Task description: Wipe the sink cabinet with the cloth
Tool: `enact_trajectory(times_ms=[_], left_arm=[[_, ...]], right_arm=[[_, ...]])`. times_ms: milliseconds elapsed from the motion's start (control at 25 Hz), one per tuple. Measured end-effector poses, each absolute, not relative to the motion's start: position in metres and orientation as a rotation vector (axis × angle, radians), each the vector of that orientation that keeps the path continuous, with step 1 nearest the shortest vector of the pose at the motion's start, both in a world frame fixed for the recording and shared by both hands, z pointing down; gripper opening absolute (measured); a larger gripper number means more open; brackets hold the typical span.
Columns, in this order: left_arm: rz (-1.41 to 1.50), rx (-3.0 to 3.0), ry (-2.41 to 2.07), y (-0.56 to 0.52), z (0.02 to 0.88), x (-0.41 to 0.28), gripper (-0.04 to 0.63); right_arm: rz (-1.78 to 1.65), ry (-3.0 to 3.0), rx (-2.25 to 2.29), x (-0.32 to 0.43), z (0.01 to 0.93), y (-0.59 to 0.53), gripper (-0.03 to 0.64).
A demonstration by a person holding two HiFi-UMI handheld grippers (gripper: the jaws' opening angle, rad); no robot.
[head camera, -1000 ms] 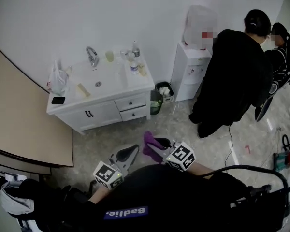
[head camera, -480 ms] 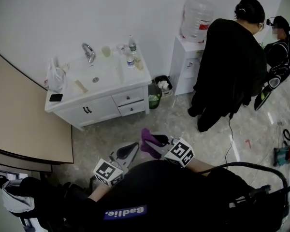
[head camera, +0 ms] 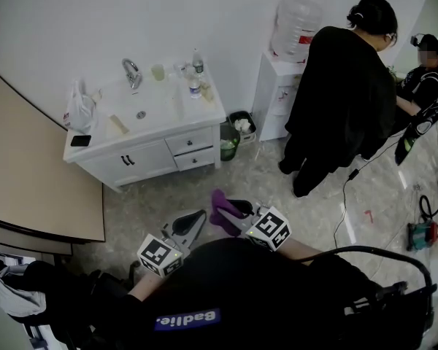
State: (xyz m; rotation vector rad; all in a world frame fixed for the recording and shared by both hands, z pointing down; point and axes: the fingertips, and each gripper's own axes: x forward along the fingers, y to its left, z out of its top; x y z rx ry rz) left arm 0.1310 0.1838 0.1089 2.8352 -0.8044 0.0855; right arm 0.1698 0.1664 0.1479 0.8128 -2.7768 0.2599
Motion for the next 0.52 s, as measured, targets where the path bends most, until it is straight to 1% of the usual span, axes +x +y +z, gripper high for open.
enact_trajectory(times_ms=[520], left_arm=[[0.090, 2.840, -0.826, 0.1947, 0.1127, 0.1228, -0.011]], right_arm=[[0.253, -2.780, 0.796, 0.1604, 0.1523, 0.1763, 0.074]])
